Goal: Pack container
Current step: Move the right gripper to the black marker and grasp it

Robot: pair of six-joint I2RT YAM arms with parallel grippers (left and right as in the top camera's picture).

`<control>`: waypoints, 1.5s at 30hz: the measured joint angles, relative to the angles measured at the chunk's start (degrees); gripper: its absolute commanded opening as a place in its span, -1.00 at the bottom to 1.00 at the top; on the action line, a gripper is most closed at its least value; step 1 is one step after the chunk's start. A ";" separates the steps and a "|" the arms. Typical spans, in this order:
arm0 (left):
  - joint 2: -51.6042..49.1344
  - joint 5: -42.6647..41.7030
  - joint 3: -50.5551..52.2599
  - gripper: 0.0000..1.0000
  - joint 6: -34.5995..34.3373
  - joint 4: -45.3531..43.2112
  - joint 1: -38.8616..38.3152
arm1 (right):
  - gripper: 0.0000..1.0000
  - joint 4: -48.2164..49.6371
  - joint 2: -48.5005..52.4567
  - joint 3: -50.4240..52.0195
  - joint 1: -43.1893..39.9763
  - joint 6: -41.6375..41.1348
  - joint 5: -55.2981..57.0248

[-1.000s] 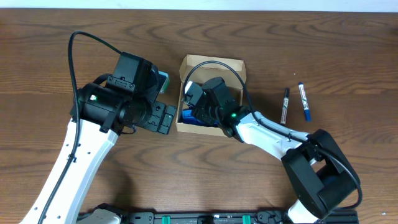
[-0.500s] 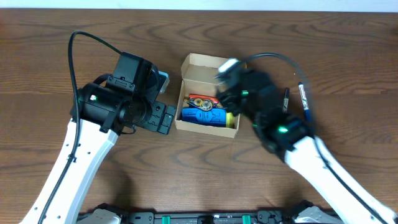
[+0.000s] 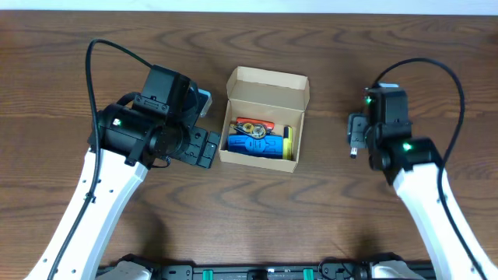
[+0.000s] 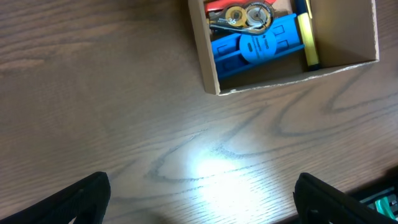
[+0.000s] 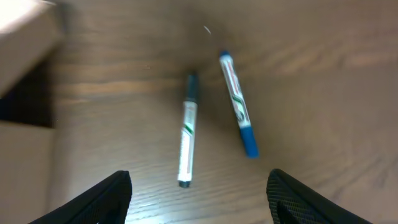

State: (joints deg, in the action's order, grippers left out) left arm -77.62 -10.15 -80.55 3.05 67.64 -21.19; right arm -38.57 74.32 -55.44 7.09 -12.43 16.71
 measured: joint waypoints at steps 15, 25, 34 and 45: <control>0.00 0.00 0.00 0.90 0.00 0.04 -0.02 | 0.35 10.05 21.03 0.00 -4.44 -7.19 -3.34; 0.00 0.00 0.00 0.90 0.00 0.02 -0.02 | 0.06 14.43 28.57 0.00 -4.50 -10.60 -7.06; 0.00 0.00 0.00 0.90 0.00 0.02 -0.02 | -0.43 16.20 29.29 0.00 -4.70 -11.87 -8.28; 0.00 0.02 0.00 0.90 0.00 0.02 -0.02 | -0.89 16.85 29.40 -0.02 -4.72 -12.37 -8.11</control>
State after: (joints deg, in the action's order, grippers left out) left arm -77.62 -10.13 -80.55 3.05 67.66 -21.21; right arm -21.71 103.72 -55.46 2.37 -24.80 8.60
